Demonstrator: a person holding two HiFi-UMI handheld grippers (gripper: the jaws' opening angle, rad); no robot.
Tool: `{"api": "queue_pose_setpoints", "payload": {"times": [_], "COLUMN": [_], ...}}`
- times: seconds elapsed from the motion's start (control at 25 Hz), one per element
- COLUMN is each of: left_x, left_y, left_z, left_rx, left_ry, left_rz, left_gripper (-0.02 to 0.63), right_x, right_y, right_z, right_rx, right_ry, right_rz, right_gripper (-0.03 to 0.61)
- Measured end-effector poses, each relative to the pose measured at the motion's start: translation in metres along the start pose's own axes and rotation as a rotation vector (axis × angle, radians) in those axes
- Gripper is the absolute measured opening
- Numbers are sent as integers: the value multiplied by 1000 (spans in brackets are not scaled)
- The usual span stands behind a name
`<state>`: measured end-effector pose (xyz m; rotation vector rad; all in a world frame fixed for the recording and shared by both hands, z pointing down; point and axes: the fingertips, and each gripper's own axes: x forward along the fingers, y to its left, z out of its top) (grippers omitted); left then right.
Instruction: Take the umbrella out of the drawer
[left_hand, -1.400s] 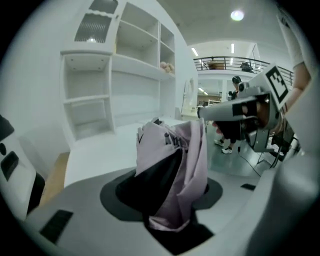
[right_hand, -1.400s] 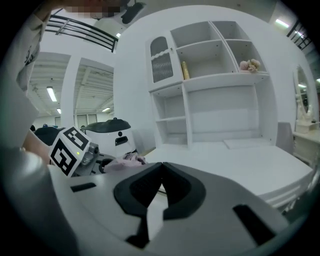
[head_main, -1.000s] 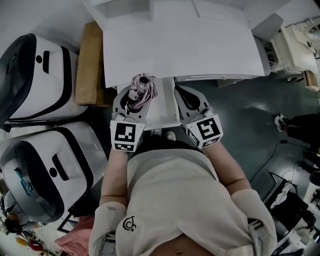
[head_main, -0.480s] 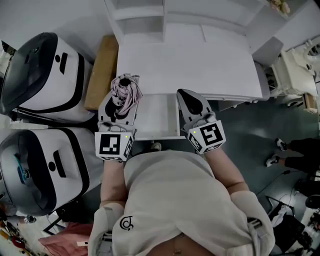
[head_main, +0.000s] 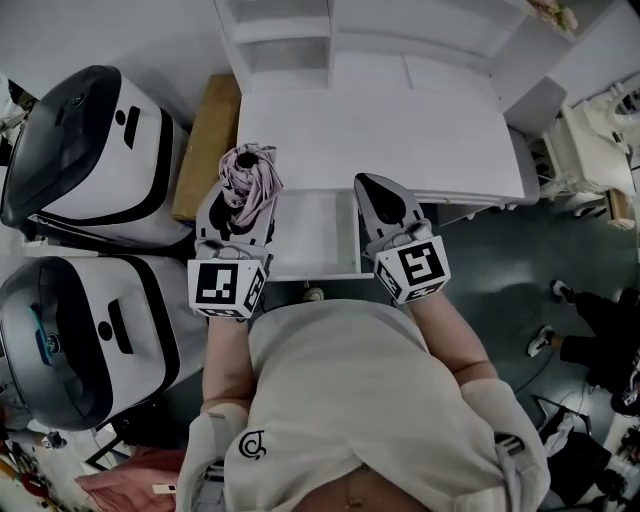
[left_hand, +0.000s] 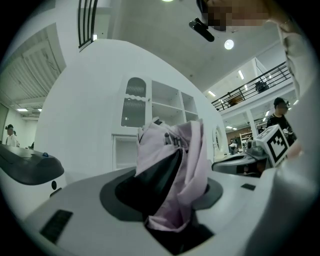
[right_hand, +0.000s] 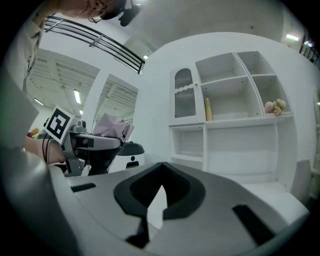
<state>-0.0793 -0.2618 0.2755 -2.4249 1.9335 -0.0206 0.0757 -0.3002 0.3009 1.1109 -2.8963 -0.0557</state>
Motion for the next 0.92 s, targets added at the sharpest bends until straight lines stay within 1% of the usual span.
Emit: {"api": "queue_pose_setpoints", "payload": {"times": [0.36, 0.72, 0.92], "left_x": [1, 0, -1], "left_y": [0, -1, 0], "left_z": [-3, -3, -3], "left_rx": [-15, -30, -2], "left_ry": [13, 22, 32], "left_rz": [-12, -17, -10], "left_gripper": [229, 230, 230], "right_x": [-1, -2, 0], "right_y": [0, 2, 5], "right_z": [-4, -7, -6], "right_rx": [24, 21, 14], "right_ry": [17, 23, 23], "right_rz": [-20, -24, -22], "right_gripper": [3, 3, 3]}}
